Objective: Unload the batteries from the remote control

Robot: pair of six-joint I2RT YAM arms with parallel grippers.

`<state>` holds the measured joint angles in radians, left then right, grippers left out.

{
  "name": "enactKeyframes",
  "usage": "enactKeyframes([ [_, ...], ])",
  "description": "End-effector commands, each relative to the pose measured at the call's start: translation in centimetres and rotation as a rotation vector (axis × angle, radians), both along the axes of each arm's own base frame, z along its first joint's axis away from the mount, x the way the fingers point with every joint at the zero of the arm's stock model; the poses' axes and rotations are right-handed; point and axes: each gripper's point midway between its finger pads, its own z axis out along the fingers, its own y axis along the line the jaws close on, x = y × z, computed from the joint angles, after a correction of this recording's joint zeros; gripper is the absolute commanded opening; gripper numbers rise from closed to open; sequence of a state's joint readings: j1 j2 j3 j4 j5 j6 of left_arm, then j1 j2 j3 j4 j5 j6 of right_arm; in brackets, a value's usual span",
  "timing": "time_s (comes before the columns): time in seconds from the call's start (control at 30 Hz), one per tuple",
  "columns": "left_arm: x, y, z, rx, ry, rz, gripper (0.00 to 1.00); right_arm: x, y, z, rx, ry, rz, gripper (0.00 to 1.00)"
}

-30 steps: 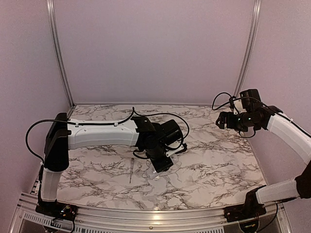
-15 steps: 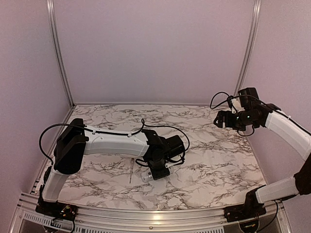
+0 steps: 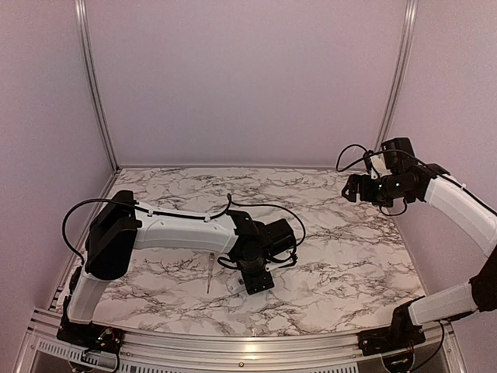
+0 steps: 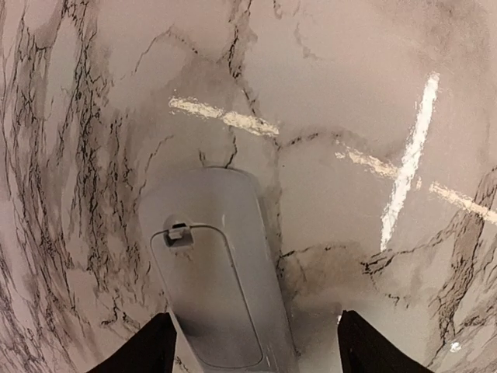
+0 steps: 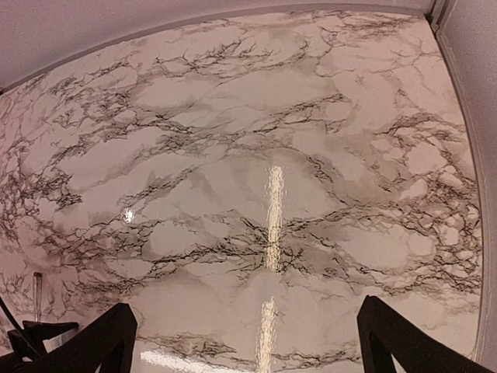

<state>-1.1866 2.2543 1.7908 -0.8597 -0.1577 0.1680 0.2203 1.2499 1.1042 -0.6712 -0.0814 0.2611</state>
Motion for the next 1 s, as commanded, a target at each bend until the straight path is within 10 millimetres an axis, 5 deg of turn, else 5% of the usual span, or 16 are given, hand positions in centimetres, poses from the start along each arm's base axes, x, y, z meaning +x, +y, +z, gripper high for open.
enactKeyframes([
  [0.0, 0.2, -1.6, 4.6, -0.145, -0.042, 0.015, 0.78, 0.0, 0.2, 1.4, 0.011, -0.025, -0.004, 0.98],
  [0.17, 0.3, -0.2, 6.9, -0.188, -0.066, 0.051, 0.93, -0.4, 0.6, 1.5, 0.032, -0.024, 0.013, 0.98],
  [0.53, -1.2, 5.2, 8.2, -0.357, -0.115, 0.165, 0.93, -2.2, 3.3, 1.4, 0.168, -0.003, 0.116, 0.98],
  [0.97, -1.4, 3.7, 7.4, -0.609, -0.145, 0.152, 0.88, -2.8, 3.5, 0.5, 0.187, 0.036, 0.104, 0.98],
])
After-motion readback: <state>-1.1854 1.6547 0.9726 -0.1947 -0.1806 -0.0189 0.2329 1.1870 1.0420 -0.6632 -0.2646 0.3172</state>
